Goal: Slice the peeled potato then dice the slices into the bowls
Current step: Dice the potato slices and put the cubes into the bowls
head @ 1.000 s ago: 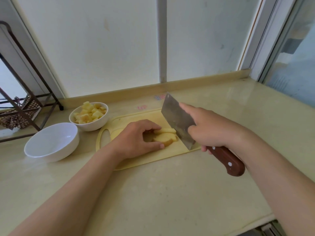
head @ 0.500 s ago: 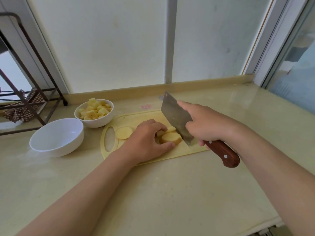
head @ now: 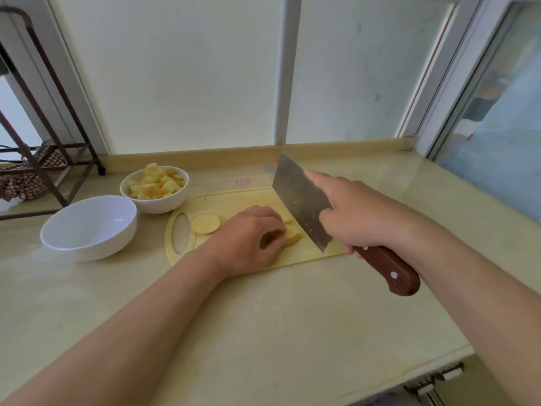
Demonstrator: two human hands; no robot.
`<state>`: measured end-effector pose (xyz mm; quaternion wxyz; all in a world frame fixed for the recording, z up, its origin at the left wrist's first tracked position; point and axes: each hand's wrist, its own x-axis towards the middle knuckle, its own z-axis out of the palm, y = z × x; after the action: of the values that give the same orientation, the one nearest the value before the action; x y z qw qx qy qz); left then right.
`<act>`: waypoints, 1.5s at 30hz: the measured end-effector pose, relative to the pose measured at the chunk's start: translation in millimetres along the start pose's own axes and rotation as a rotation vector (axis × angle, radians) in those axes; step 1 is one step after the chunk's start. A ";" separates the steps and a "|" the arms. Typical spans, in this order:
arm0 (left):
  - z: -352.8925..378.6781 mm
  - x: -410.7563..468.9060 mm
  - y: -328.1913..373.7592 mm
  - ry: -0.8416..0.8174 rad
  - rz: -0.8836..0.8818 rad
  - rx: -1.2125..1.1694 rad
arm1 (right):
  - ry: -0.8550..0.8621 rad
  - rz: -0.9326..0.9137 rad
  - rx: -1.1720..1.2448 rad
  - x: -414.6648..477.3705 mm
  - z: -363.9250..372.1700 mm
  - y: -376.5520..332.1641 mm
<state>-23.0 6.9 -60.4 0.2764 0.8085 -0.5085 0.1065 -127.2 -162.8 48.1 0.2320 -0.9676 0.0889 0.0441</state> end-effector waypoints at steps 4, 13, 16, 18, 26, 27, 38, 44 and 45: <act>-0.4 0.6 1.1 0.001 0.021 0.007 | -0.021 0.009 -0.035 -7.1 6.3 -3.7; 1.4 -0.2 -0.6 0.027 0.018 -0.014 | -0.053 0.032 -0.048 -13.4 9.9 -8.7; 1.8 -0.2 -2.0 0.026 0.009 -0.029 | -0.086 0.029 -0.110 -13.7 8.7 -10.7; 2.6 -0.1 -3.9 0.034 0.006 -0.037 | -0.125 0.030 -0.167 -15.3 5.3 -12.2; 4.9 -0.9 -7.7 0.055 0.022 -0.053 | -0.119 0.032 -0.150 11.1 24.1 -18.2; 5.0 -1.2 -7.2 0.055 0.024 -0.054 | -0.108 0.023 -0.148 16.4 25.0 -19.6; -6.0 -10.5 -4.7 0.101 -0.007 -0.028 | -0.009 0.006 0.001 12.9 20.9 -4.4; -2.5 -10.1 -5.4 0.078 -0.007 -0.029 | 0.023 0.002 -0.001 9.7 18.0 -5.8; -2.1 -10.0 -5.6 0.081 -0.002 -0.028 | 0.024 -0.002 -0.002 9.4 17.2 -6.4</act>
<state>-22.5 17.5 -65.1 0.3082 0.8001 -0.4975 0.1316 -117.6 -150.8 34.5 0.2299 -0.9684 0.0908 0.0324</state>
